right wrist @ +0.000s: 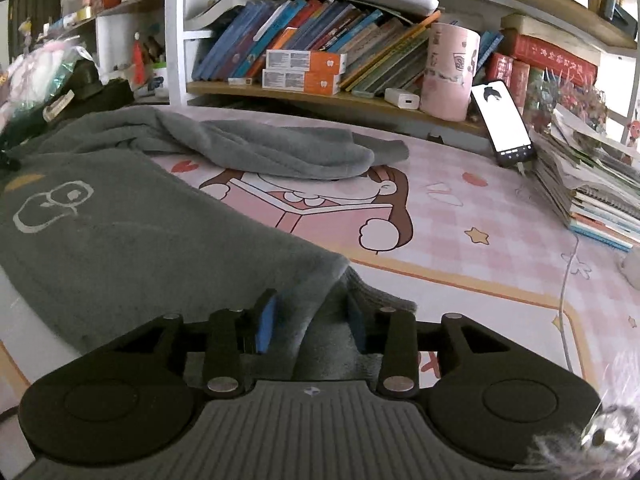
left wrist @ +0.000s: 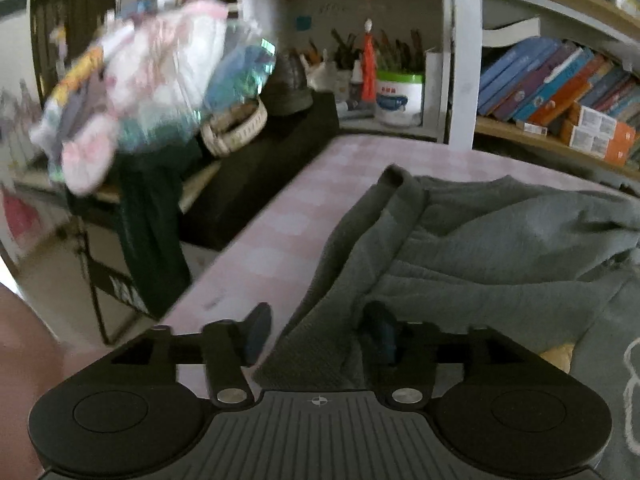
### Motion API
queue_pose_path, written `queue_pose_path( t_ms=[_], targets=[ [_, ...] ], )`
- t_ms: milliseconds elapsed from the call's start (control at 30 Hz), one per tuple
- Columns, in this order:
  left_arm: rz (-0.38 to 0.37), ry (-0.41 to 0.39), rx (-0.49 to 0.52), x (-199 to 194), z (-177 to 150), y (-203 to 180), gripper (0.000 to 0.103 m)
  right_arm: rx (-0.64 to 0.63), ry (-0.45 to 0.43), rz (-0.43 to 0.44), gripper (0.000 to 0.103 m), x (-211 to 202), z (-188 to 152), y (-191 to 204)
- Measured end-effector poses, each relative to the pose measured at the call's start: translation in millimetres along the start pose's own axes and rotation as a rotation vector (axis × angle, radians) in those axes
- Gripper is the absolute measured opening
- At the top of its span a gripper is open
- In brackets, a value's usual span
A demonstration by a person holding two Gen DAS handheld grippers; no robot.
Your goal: Fold clothes
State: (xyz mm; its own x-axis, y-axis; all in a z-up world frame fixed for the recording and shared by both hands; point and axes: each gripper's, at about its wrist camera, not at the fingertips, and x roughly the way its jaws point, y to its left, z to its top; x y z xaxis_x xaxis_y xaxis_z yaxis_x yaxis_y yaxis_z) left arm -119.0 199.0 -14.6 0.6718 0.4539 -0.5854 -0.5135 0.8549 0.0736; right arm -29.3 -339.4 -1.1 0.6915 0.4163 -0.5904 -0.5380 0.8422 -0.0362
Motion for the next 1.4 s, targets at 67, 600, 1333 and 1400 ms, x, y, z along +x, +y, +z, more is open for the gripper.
queue_pose_path(
  t_ms=[67, 600, 1333, 1400],
  targets=[
    [0.012, -0.055, 0.020, -16, 2, 1, 0.068, 0.007, -0.001, -0.002, 0.036, 0, 0, -3],
    [-0.320, -0.145, 0.071, -43, 11, -81, 0.078, 0.120, -0.015, -0.053, 0.041, -8, 1, -22],
    [-0.465, -0.208, 0.141, -39, 23, -123, 0.098, -0.029, -0.108, -0.013, 0.075, 28, 67, 4],
    [-0.494, -0.232, 0.147, -44, 27, -124, 0.100, -0.018, -0.107, -0.001, 0.075, 36, 72, 5]
  ],
)
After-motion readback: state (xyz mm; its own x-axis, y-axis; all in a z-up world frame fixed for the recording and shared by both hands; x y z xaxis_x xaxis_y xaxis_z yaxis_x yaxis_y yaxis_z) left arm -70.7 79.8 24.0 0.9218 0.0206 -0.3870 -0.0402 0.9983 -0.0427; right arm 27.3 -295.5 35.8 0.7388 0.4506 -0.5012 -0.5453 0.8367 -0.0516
